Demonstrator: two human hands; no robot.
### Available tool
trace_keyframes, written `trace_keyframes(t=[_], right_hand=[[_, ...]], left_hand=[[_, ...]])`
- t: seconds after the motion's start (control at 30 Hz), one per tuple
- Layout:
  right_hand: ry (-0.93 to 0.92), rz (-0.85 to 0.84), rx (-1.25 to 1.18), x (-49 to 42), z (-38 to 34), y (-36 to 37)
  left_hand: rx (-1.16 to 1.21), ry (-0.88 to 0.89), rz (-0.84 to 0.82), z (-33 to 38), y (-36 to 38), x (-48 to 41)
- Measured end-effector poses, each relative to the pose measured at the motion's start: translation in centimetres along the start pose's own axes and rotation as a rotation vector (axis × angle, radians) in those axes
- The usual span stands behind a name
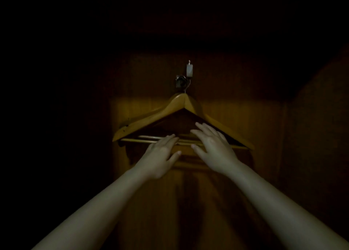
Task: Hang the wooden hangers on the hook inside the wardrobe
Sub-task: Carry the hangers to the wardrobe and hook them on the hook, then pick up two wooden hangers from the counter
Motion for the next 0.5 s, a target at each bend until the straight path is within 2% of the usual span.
trace_keyframes(t=[0.27, 0.37, 0.5], right_hand=[[0.229, -0.346, 0.109, 13.7, -0.7, 1.5], [0.419, -0.472, 0.066, 20.1, -1.0, 1.9], [0.644, -0.553, 0.057, 29.5, -1.8, 2.5]], left_hand=[[0.113, 0.195, -0.316, 1.9, 4.1, 9.9], [0.193, 0.216, -0.484, 2.2, 6.9, 14.8], [0.358, 0.196, -0.702, 2.9, 10.4, 22.0]])
Point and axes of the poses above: each hand's wrist, its own x-axis away from the middle knuckle, its own y-axis out of the palm, z = x × y, the point moved 6 cm from there along -x, towards the middle knuckle, and after that the axes turned 13 degrees about z, right-handed, at the moved point
